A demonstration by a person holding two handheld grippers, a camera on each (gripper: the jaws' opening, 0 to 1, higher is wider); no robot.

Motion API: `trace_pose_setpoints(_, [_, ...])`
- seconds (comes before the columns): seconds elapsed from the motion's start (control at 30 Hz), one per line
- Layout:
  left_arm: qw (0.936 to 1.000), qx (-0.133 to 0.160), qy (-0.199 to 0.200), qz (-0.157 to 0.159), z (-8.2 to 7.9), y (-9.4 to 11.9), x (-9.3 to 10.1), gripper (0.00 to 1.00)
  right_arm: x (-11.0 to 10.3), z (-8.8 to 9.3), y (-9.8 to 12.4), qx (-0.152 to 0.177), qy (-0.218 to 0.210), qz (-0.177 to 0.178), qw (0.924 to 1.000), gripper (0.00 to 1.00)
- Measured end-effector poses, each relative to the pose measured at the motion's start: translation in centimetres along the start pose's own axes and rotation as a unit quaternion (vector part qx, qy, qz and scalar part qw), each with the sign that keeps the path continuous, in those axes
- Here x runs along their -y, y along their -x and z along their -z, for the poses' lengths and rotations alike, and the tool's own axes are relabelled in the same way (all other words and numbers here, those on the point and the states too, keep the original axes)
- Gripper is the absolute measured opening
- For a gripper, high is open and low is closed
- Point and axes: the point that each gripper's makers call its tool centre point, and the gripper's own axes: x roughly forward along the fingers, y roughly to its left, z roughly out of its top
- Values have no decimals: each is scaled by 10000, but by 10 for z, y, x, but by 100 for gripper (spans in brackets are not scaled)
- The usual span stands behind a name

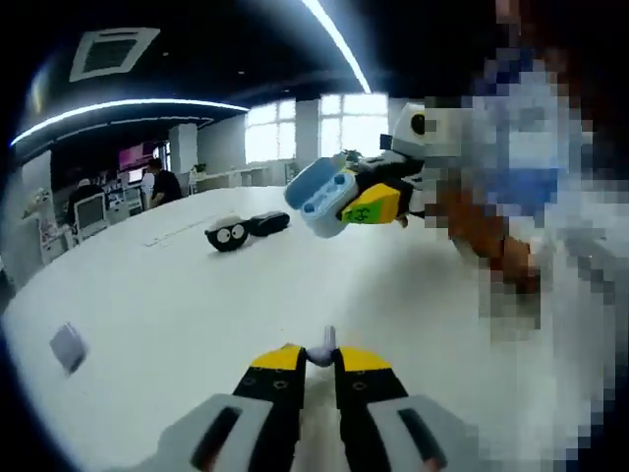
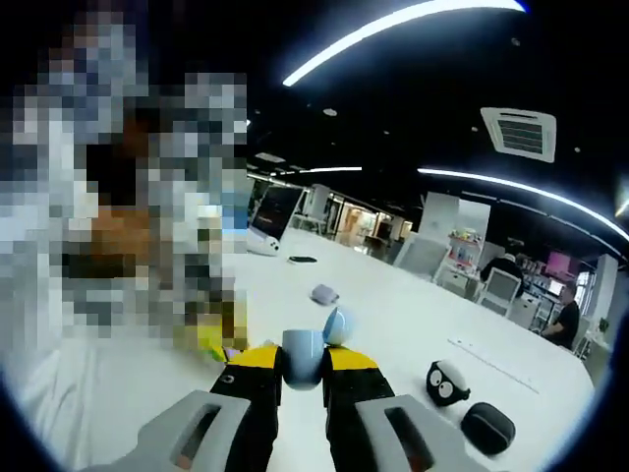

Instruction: Pick up the earbuds from the table and place the earbuds into the earbud case

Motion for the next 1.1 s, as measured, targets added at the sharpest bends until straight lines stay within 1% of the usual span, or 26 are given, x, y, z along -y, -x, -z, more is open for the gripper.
trace_pose_setpoints(0.07, [9990,-78,-430,-45,-16,9,-1,14,-5,1,-1,-54,51,-97,9999,15])
trace_pose_setpoints(0.1, [9983,-144,-562,-78,-21,13,-2,14,-6,2,-2,-72,85,-102,9999,15])
trace_pose_setpoints(0.13, [9968,-266,-748,-75,-29,16,-1,14,-9,2,-4,-127,213,-109,9996,15])
trace_pose_setpoints(0.17, [9959,-364,-828,-57,-35,20,0,14,-11,3,-5,-168,301,-110,9993,15])
trace_pose_setpoints(0.2, [9958,-357,-840,-20,-43,22,2,14,-11,3,-6,-215,437,-72,9988,15])
trace_pose_setpoints(0.27, [9959,-441,-778,129,-52,25,7,14,-10,0,-8,-188,675,61,9975,15])
trace_pose_setpoints(0.3, [9959,-467,-764,144,-60,29,7,14,-9,-3,-8,-144,866,151,9960,15])
trace_pose_setpoints(0.37, [9952,-510,-804,216,-69,33,11,14,-13,-8,-8,-59,1085,148,9940,15])
trace_pose_setpoints(0.43, [9956,-489,-736,306,-81,36,14,14,-18,-17,-7,136,1344,140,9907,15])
trace_pose_setpoints(0.47, [9957,-493,-693,359,-84,37,15,14,-19,-20,-6,165,1487,186,9886,15])
trace_pose_setpoints(0.5, [9958,-509,-635,412,-86,38,17,14,-18,-24,-5,196,1731,294,9843,15])
trace_pose_setpoints(0.57, [9960,-541,-480,522,-88,39,21,14,-22,-28,-5,185,2049,392,9778,15])
trace_pose_setpoints(0.63, [9961,-553,-404,563,-89,39,24,14,-25,-33,-5,230,2299,477,9718,15])
trace_pose_setpoints(0.73, [9965,-522,-265,591,-92,40,27,14,-28,-37,-5,230,2457,532,9676,15])
trace_pose_setpoints(0.83, [9966,-521,-268,578,-93,39,30,14,-29,-36,-5,165,2526,533,9660,15])
trace_pose_setpoints(0.97, [9966,-460,-126,667,-97,38,35,14,-29,-34,-6,126,2551,528,9654,15])
trace_pose_setpoints(1.1, [9970,-396,-1,663,-100,38,35,14,-30,-35,-6,115,2611,532,9638,15])
